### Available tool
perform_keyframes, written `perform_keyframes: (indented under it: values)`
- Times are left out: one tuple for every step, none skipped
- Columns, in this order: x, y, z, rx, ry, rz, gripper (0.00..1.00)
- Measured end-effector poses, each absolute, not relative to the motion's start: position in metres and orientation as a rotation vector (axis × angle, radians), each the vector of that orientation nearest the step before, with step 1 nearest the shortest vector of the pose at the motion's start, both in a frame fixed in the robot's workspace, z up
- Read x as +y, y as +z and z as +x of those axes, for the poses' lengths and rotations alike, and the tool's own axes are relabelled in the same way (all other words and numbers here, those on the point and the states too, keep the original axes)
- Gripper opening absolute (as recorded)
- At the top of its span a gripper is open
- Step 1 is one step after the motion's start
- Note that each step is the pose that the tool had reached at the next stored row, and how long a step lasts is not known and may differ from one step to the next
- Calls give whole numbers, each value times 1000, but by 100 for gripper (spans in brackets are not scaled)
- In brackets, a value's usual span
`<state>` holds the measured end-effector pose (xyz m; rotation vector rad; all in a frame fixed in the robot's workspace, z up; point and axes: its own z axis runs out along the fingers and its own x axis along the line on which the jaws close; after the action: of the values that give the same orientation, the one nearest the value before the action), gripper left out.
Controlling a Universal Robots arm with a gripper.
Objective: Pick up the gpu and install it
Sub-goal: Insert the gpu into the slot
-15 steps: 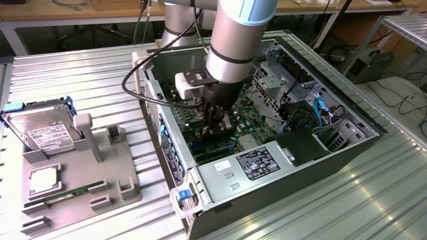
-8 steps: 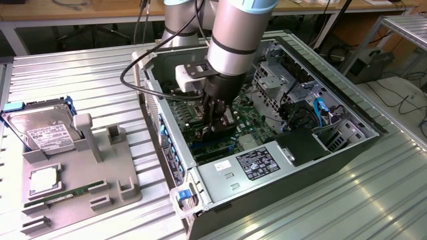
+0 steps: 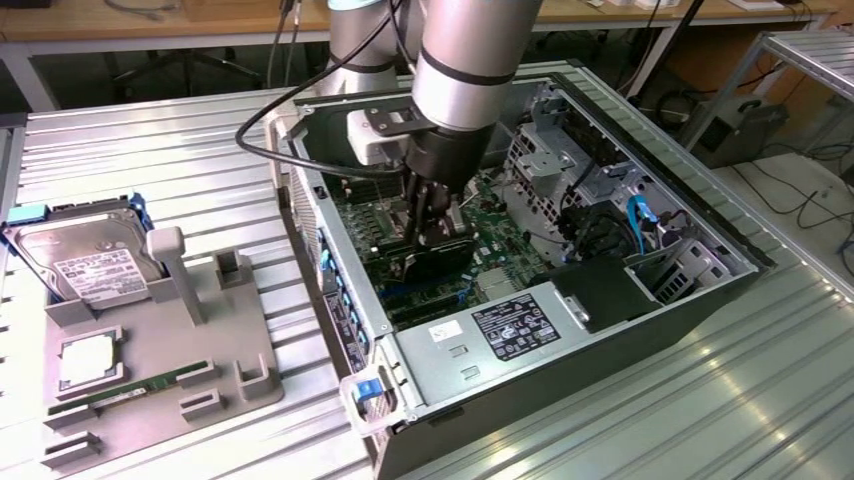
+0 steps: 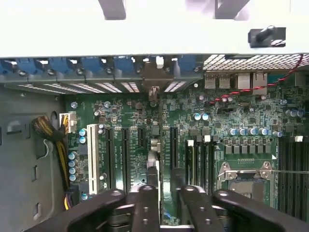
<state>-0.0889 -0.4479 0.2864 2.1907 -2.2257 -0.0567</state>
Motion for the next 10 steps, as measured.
perform_keyframes:
  values:
    - [-447,286,-89,-2225,-55,2190,20]
    - [-447,286,-90,-2225,-53,2190,14]
    - [-447,286,-90,-2225,-53,2190,11]
    - [-447,284,-90,-2224,-52,2190,11]
    - [-446,282,-90,-2224,-52,2190,11]
    - [-446,281,-90,-2224,-52,2190,11]
    - [-446,280,-90,-2224,-52,2190,11]
    - [-446,278,-90,-2224,-52,2190,11]
    - [-446,278,-90,-2224,-52,2190,11]
    - [-446,277,-90,-2224,-51,2190,11]
